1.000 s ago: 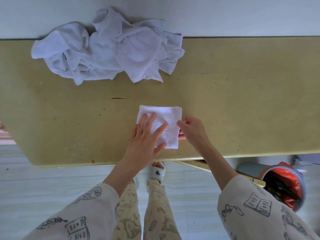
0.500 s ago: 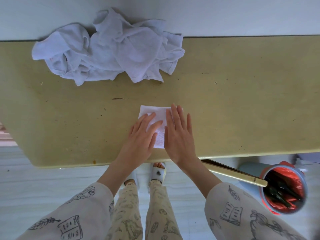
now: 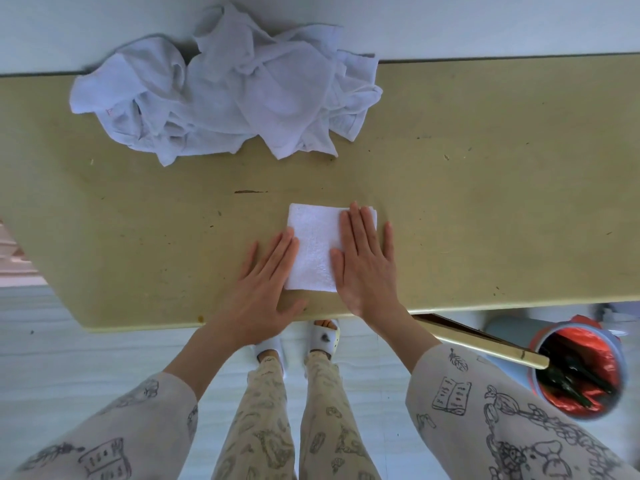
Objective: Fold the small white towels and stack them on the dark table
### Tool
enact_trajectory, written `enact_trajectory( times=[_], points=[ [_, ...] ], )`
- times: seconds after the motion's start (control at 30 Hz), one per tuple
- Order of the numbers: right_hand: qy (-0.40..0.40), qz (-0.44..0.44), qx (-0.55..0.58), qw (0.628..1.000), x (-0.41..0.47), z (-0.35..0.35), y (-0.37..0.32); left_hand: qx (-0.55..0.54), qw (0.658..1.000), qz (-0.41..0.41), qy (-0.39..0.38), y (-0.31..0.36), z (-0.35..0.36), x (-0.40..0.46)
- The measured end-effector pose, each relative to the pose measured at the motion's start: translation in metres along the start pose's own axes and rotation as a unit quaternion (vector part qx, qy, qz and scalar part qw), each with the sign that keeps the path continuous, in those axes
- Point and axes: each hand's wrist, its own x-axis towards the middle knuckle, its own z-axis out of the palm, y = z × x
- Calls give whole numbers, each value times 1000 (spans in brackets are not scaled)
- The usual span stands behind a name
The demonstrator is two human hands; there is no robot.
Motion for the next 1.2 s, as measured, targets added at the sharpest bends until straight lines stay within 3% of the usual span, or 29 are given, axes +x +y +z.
enact_trajectory(
  times=[0.37,0.67,0.93,1.2],
  points=[
    [-3,3,1,1000,0,0,-1,-53,992,-70,89,25,14,10],
    [2,4,-4,1000,0,1,0,4,985,-86,147,37,16,25],
    [-3,7,-8,1000,1,-1,-2,75,985,-103,116,24,14,24],
    [-4,15,-16,1000,1,-2,-4,73,995,-68,1,-15,5,10]
  ],
)
